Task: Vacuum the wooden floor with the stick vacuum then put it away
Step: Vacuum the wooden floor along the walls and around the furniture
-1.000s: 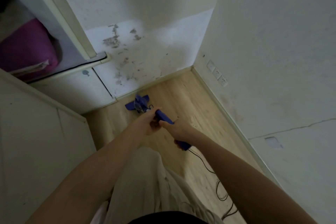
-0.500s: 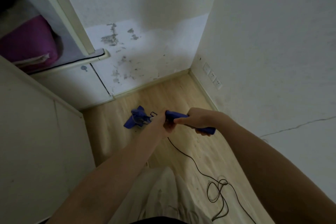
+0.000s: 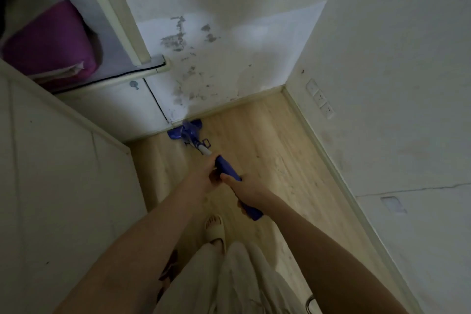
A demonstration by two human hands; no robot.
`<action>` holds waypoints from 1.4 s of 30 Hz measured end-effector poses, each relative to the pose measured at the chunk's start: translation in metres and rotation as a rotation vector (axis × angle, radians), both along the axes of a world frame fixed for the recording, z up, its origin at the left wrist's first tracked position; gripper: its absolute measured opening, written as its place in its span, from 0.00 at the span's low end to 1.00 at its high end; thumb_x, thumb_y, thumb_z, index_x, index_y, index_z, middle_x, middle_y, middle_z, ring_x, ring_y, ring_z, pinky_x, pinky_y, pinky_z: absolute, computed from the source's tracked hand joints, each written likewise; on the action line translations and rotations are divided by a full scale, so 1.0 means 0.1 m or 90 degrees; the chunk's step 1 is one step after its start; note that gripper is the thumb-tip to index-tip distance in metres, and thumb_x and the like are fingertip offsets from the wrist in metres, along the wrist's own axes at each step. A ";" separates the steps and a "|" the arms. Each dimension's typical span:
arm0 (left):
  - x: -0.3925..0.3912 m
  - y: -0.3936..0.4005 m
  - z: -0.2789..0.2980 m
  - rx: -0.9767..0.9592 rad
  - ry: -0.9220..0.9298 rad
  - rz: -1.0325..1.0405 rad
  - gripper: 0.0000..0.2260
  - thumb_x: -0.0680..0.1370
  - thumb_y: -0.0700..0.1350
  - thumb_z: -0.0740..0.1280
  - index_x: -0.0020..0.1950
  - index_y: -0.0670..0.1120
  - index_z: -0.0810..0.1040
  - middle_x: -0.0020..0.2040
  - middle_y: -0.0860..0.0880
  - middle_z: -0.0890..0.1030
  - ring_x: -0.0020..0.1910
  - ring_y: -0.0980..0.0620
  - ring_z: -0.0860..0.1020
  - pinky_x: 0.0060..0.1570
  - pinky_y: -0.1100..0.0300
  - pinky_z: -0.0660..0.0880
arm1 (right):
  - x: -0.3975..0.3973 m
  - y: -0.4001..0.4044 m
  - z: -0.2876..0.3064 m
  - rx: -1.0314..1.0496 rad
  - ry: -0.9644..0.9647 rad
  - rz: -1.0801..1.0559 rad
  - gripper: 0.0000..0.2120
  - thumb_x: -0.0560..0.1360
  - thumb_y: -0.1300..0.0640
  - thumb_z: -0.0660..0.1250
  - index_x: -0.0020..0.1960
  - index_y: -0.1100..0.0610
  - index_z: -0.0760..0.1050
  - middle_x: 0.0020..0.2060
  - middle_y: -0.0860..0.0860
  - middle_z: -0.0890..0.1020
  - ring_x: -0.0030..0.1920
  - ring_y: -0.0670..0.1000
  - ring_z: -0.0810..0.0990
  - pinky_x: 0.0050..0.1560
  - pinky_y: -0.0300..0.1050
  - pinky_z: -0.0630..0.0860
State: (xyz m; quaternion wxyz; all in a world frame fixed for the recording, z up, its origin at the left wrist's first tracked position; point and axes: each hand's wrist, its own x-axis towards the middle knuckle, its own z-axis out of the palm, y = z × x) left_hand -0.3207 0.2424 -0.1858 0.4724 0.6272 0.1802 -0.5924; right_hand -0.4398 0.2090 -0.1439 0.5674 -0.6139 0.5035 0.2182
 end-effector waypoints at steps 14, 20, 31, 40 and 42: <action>-0.06 0.59 -0.14 -0.124 -0.013 0.007 0.12 0.79 0.48 0.66 0.58 0.44 0.71 0.47 0.44 0.77 0.44 0.48 0.78 0.40 0.56 0.76 | -0.13 0.65 0.06 0.017 -0.033 -0.111 0.19 0.80 0.38 0.57 0.47 0.54 0.68 0.32 0.52 0.74 0.27 0.49 0.72 0.31 0.43 0.74; -0.55 0.86 -0.12 -0.139 -0.061 0.018 0.14 0.76 0.48 0.70 0.58 0.44 0.72 0.41 0.46 0.77 0.36 0.51 0.78 0.30 0.62 0.76 | -0.59 0.86 0.20 -0.145 -0.044 0.029 0.21 0.80 0.38 0.56 0.45 0.55 0.71 0.31 0.51 0.76 0.26 0.47 0.73 0.24 0.38 0.72; -1.54 1.26 -0.27 -0.035 -0.091 0.039 0.21 0.76 0.51 0.71 0.62 0.39 0.74 0.43 0.46 0.77 0.41 0.49 0.77 0.36 0.58 0.76 | -1.54 1.42 0.01 -0.052 -0.040 -0.049 0.21 0.80 0.37 0.55 0.45 0.55 0.70 0.31 0.52 0.76 0.25 0.48 0.73 0.28 0.41 0.74; -0.86 1.24 -0.29 -0.082 -0.043 0.022 0.24 0.78 0.53 0.67 0.69 0.42 0.69 0.50 0.44 0.77 0.44 0.49 0.77 0.39 0.57 0.75 | -0.88 1.39 -0.14 -0.025 -0.052 -0.098 0.21 0.81 0.38 0.53 0.50 0.57 0.70 0.31 0.51 0.74 0.26 0.48 0.71 0.27 0.40 0.72; -0.64 1.19 -0.31 -0.091 -0.039 0.022 0.24 0.78 0.53 0.67 0.70 0.43 0.69 0.47 0.46 0.76 0.43 0.50 0.76 0.39 0.58 0.75 | -0.65 1.33 -0.18 -0.028 -0.054 -0.096 0.21 0.81 0.38 0.53 0.48 0.56 0.69 0.32 0.52 0.75 0.26 0.48 0.72 0.29 0.41 0.73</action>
